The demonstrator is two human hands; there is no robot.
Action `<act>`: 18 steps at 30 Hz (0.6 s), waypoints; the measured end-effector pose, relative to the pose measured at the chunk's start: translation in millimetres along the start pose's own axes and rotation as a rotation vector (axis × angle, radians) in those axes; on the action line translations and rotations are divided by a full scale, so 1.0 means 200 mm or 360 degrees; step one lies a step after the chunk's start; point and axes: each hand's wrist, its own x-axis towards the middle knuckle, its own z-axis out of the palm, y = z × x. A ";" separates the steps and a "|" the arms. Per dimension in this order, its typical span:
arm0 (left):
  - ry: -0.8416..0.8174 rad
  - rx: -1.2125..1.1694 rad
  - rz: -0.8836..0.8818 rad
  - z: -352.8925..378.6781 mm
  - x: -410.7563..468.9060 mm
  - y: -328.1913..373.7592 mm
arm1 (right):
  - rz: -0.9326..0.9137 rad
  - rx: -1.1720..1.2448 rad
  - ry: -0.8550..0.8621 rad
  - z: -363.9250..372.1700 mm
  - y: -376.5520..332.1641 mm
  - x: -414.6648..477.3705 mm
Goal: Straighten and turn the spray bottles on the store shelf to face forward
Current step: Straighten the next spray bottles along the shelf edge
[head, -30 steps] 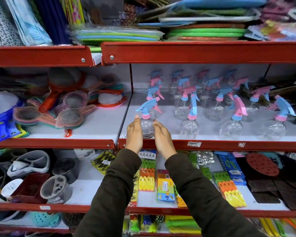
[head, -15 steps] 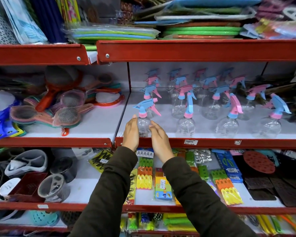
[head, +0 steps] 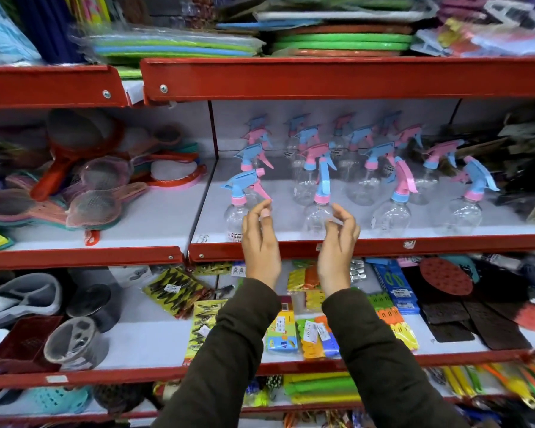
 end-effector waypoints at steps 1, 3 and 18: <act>-0.0091 0.0017 -0.0051 0.04 -0.01 0.00 | 0.0035 -0.0047 0.0003 -0.02 0.00 0.04; -0.0253 0.0077 -0.0136 0.12 -0.01 0.00 | 0.0096 -0.0165 -0.0066 -0.06 0.01 0.13; -0.0562 0.0173 -0.0442 0.32 0.12 0.00 | 0.0141 -0.0443 -0.0358 -0.15 0.02 0.23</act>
